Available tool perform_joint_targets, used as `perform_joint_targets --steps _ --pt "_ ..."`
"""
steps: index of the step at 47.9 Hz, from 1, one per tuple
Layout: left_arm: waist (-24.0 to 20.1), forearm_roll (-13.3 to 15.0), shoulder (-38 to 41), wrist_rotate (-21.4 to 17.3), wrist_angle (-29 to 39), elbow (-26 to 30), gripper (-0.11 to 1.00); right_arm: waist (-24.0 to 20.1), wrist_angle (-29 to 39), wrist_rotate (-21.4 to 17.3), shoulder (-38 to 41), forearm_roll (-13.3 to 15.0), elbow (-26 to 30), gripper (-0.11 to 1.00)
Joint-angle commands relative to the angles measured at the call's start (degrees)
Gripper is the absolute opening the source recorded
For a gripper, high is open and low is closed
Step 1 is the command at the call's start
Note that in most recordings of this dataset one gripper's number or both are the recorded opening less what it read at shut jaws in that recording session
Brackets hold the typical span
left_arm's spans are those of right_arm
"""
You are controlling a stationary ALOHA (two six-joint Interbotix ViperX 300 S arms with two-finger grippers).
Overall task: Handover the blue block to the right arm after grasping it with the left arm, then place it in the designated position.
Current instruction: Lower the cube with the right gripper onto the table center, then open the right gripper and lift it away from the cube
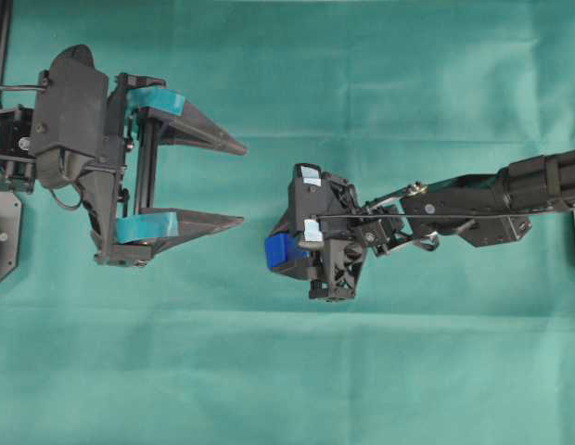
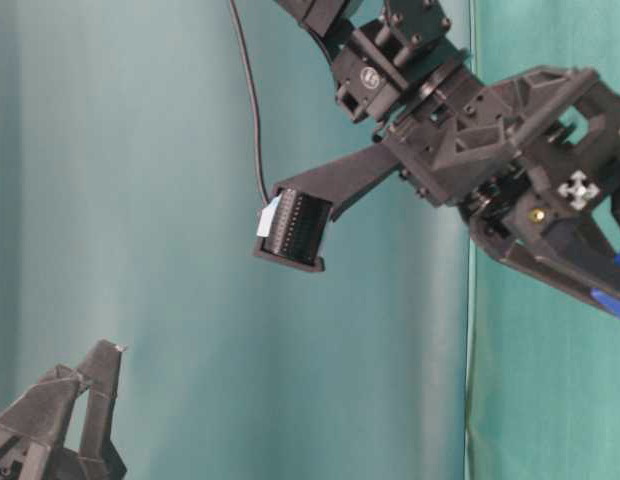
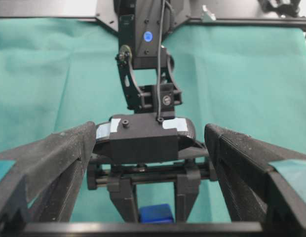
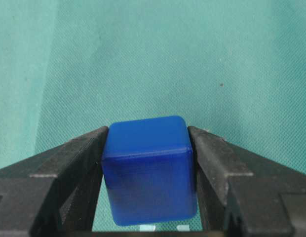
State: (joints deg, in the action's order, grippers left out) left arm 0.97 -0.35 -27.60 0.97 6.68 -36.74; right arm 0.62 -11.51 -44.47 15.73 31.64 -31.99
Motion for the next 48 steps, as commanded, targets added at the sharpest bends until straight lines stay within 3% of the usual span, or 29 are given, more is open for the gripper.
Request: perform_joint_targets --steps 1,16,22,25,36,48 --pt "0.18 0.0 -0.18 0.0 -0.26 0.97 0.99 0.18 -0.44 -0.18 -1.23 -0.18 0.35 0.52" --pt "0.18 0.0 -0.18 0.0 -0.26 0.97 0.99 0.18 0.09 -0.26 -1.32 -1.05 0.7 0.53" --pt "0.18 0.0 -0.18 0.0 -0.26 0.97 0.99 0.18 0.88 -0.26 -1.49 -1.32 0.88 0.83" --pt "0.18 0.0 -0.18 0.0 -0.26 0.97 0.99 0.18 1.05 -0.26 -1.93 -1.41 0.88 0.92" --pt "0.18 0.0 -0.18 0.0 -0.18 0.97 0.99 0.18 3.78 -0.18 -5.27 -1.32 0.53 0.86" --pt "0.18 0.0 -0.18 -0.09 -0.26 0.97 0.99 -0.7 13.8 0.44 -17.4 0.97 0.35 0.86"
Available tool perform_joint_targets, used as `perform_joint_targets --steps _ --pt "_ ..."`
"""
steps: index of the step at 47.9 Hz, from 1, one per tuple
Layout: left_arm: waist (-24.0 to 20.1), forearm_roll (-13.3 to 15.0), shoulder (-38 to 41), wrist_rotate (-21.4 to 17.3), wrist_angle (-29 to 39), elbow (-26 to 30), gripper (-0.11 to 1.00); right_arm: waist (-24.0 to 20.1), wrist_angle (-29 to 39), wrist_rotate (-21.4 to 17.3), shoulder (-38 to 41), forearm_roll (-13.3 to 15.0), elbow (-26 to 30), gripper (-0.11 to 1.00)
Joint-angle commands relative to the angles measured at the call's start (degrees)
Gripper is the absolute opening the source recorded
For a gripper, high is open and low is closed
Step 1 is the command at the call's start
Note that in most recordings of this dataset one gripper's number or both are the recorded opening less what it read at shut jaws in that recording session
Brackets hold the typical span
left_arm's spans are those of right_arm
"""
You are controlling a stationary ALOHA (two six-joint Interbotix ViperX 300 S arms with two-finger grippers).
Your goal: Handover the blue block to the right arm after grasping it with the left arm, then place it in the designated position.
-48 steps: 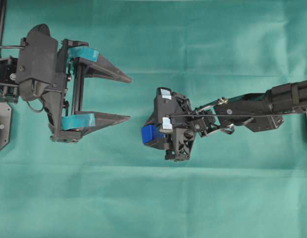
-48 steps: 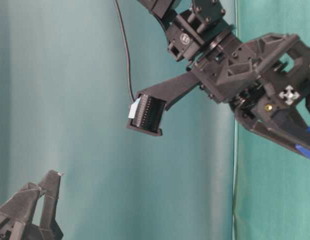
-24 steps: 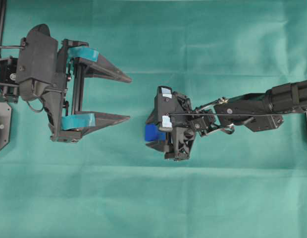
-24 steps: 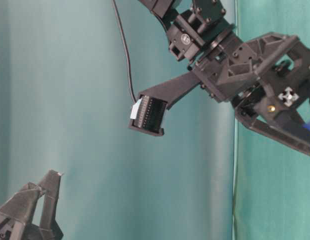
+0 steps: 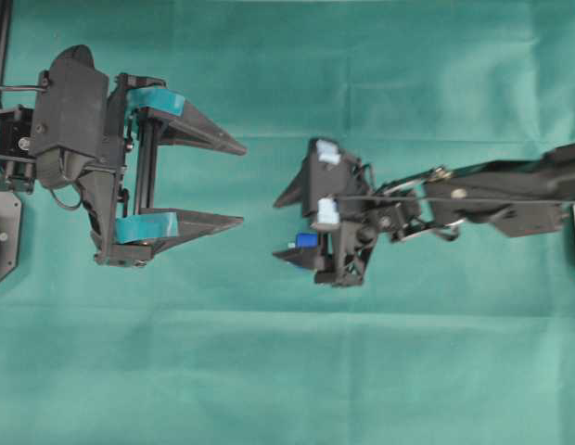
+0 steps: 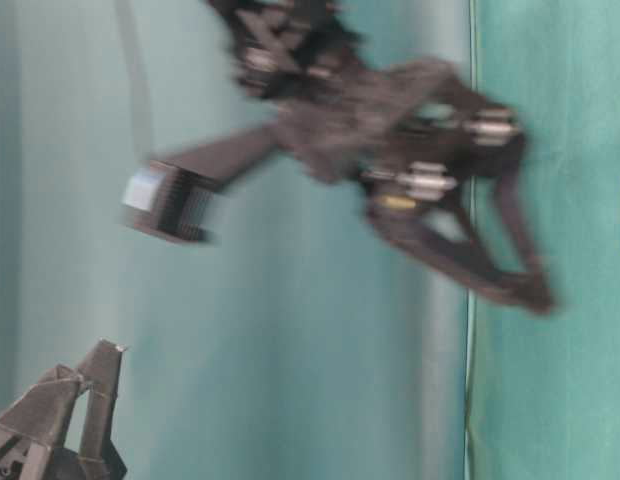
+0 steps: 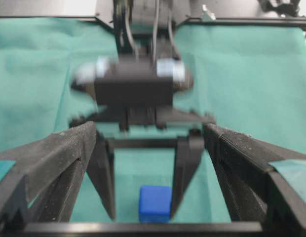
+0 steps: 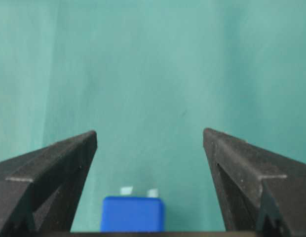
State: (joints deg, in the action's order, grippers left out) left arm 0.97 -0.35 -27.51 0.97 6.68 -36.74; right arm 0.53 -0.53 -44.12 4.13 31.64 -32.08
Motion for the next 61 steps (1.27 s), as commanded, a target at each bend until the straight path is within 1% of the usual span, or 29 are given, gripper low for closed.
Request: perform_joint_targets --steps 1,7,16,20,26,36,46,61 --pt "0.18 0.0 -0.26 -0.09 -0.26 0.97 0.99 -0.62 3.6 0.09 -7.03 1.23 0.44 0.86" --pt "0.18 0.0 -0.26 -0.09 -0.26 1.05 0.99 -0.88 7.47 0.09 -13.27 2.46 0.35 0.86" --pt "0.18 0.0 -0.26 -0.09 -0.35 1.05 0.99 -0.97 9.93 0.26 -19.69 3.96 0.26 0.86" --pt "0.18 0.0 -0.26 -0.09 -0.35 1.05 0.99 -1.23 10.28 0.26 -21.97 5.1 0.18 0.86" --pt "0.18 0.0 -0.26 0.0 -0.53 1.05 0.99 -1.58 10.28 0.26 -25.31 5.98 -0.18 0.86" --pt "0.18 0.0 -0.26 -0.09 -0.62 1.14 0.99 -1.93 9.67 0.26 -29.62 6.15 -1.67 0.86" --pt "0.18 0.0 -0.26 -0.09 -0.7 1.14 0.99 -2.37 8.0 0.09 -32.17 6.15 -3.34 0.86" --pt "0.18 0.0 -0.26 -0.09 -0.7 1.14 0.99 -2.37 7.56 0.0 -31.64 6.15 -3.52 0.86"
